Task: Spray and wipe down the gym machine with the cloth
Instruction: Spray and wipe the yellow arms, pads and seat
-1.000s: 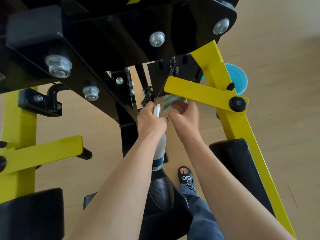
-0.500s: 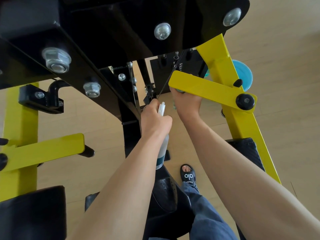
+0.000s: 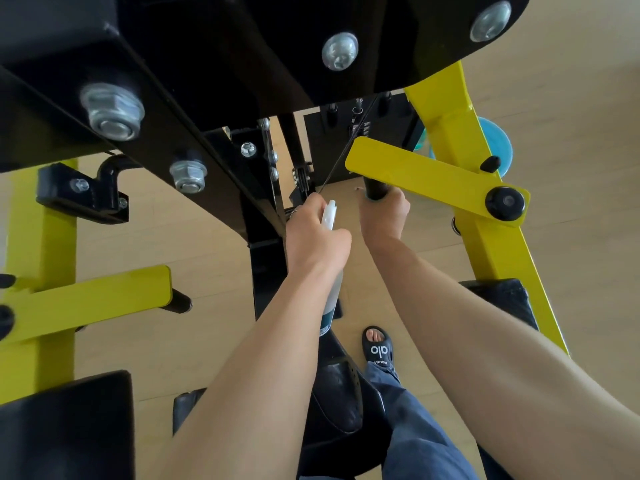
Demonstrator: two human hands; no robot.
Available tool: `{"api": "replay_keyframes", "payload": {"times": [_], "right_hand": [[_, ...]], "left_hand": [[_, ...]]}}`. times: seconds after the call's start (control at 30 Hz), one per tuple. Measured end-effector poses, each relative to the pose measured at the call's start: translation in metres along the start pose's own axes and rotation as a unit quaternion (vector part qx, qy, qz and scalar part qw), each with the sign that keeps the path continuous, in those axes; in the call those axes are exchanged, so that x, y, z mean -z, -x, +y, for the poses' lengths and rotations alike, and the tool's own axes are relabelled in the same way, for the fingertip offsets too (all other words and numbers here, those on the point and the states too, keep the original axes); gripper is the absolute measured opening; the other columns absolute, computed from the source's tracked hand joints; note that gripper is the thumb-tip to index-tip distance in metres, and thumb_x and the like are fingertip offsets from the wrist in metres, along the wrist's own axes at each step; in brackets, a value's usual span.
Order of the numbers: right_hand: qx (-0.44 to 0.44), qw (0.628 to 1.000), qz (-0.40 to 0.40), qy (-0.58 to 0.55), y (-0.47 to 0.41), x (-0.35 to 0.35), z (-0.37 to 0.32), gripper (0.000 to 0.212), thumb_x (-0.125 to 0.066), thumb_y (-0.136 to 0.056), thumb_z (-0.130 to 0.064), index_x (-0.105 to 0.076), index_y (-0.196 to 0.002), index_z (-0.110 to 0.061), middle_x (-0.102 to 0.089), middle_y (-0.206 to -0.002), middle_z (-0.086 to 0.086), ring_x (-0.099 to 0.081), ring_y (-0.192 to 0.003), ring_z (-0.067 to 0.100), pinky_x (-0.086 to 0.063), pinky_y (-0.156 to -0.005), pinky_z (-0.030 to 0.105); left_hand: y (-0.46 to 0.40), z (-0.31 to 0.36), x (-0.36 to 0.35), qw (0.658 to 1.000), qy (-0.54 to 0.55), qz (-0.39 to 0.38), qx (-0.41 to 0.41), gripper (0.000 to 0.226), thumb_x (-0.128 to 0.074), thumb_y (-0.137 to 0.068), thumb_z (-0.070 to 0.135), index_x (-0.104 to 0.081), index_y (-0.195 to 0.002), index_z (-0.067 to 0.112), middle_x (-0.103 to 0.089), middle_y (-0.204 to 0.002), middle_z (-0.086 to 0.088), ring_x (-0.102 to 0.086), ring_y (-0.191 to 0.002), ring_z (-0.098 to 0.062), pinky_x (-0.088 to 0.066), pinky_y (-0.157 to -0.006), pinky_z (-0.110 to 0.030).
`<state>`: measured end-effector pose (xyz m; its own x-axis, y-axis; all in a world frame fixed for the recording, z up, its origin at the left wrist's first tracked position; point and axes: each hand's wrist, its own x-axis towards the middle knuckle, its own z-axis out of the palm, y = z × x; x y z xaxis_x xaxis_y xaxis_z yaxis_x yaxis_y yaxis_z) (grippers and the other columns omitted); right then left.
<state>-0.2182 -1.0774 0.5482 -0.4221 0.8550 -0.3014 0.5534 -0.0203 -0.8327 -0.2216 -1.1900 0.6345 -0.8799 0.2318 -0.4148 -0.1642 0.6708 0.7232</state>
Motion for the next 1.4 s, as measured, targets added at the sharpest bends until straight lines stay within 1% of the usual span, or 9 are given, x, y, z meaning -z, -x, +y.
{"api": "replay_keyframes", "payload": {"times": [0.1,0.27,0.37,0.5,0.83,0.97,1.07,1.27,1.4], "right_hand": [[0.069,0.997,0.012,-0.021,0.012,-0.004,-0.011,0.009,-0.072,-0.090,-0.017,-0.066,-0.086,-0.011,-0.066,-0.085,0.008,-0.062,-0.084,0.025,-0.041,-0.073,0.026],[0.132,0.990,0.013,-0.048,0.027,-0.002,-0.024,0.044,-0.065,-0.085,-0.008,-0.035,-0.062,-0.030,-0.047,-0.065,0.002,-0.043,-0.068,0.023,-0.041,-0.066,0.038],[0.113,0.993,0.020,-0.033,0.016,-0.005,-0.013,0.033,-0.068,-0.087,-0.011,-0.046,-0.063,-0.019,-0.049,-0.065,0.005,-0.046,-0.065,0.024,-0.042,-0.066,0.038],[0.026,1.000,0.004,0.015,-0.005,-0.007,0.015,0.014,-0.072,-0.090,-0.020,-0.073,-0.091,-0.006,-0.067,-0.084,0.004,-0.060,-0.077,0.020,-0.046,-0.072,0.027],[-0.275,0.956,-0.107,0.011,-0.015,-0.019,0.065,0.018,-0.067,-0.084,-0.027,-0.068,-0.098,-0.016,-0.073,-0.091,0.009,-0.072,-0.086,0.029,-0.060,-0.086,0.044],[-0.350,0.911,-0.189,-0.113,0.006,-0.004,0.029,0.008,-0.061,-0.089,-0.018,-0.059,-0.085,-0.011,-0.064,-0.064,0.005,-0.064,-0.052,0.020,-0.059,-0.055,0.033],[-0.350,0.880,-0.245,-0.208,0.024,0.022,-0.013,0.034,-0.046,-0.094,-0.008,-0.040,-0.062,-0.015,-0.046,-0.040,0.002,-0.046,-0.030,0.015,-0.040,-0.038,0.017],[-0.274,0.878,-0.281,-0.273,0.075,0.063,-0.078,0.011,-0.053,-0.072,-0.002,-0.050,-0.077,-0.012,-0.054,-0.087,0.013,-0.059,-0.080,0.030,-0.052,-0.077,0.041],[-0.237,0.895,-0.275,-0.260,0.111,0.078,-0.101,0.026,-0.049,-0.071,0.002,-0.036,-0.058,-0.018,-0.038,-0.066,0.005,-0.046,-0.059,0.022,-0.039,-0.059,0.031]], "left_hand": [[0.000,0.002,0.000,1.000,0.003,0.000,-0.001,0.019,-0.061,-0.082,-0.001,-0.050,-0.093,0.009,-0.049,-0.090,-0.006,-0.045,-0.068,-0.021,-0.037,-0.059,-0.029],[0.000,0.003,0.001,1.000,0.001,0.009,0.002,0.018,-0.059,-0.081,-0.002,-0.047,-0.090,0.008,-0.050,-0.090,-0.008,-0.043,-0.068,-0.022,-0.036,-0.060,-0.030],[-0.001,0.003,0.000,1.000,-0.006,0.003,0.005,0.018,-0.061,-0.082,-0.002,-0.050,-0.094,0.006,-0.051,-0.090,-0.007,-0.046,-0.069,-0.023,-0.039,-0.060,-0.032],[-0.002,0.001,-0.001,1.000,-0.005,0.005,0.001,0.019,-0.060,-0.081,-0.002,-0.050,-0.094,0.007,-0.052,-0.092,-0.008,-0.047,-0.070,-0.023,-0.039,-0.059,-0.032],[0.001,0.002,0.001,1.000,0.001,0.011,-0.007,0.017,-0.061,-0.084,-0.001,-0.051,-0.094,0.007,-0.049,-0.085,-0.003,-0.046,-0.066,-0.019,-0.035,-0.056,-0.027],[0.004,0.007,0.008,0.999,0.017,0.021,-0.017,0.020,-0.062,-0.084,-0.001,-0.045,-0.084,0.011,-0.046,-0.077,0.000,-0.041,-0.064,-0.019,-0.034,-0.054,-0.028],[0.015,0.014,0.025,0.992,0.124,0.033,-0.011,0.012,-0.061,-0.084,-0.002,-0.055,-0.084,0.008,-0.056,-0.073,0.006,-0.050,-0.066,-0.017,-0.038,-0.053,-0.020],[0.054,0.034,0.081,0.975,0.209,-0.017,-0.077,0.012,-0.063,-0.084,-0.009,-0.064,-0.091,0.000,-0.063,-0.068,0.016,-0.052,-0.054,-0.004,-0.042,-0.056,-0.014],[0.087,0.044,0.122,0.965,0.221,-0.032,-0.139,0.026,-0.059,-0.079,-0.016,-0.066,-0.076,0.009,-0.066,-0.084,-0.016,-0.053,-0.061,-0.008,-0.042,-0.059,-0.015]]}}
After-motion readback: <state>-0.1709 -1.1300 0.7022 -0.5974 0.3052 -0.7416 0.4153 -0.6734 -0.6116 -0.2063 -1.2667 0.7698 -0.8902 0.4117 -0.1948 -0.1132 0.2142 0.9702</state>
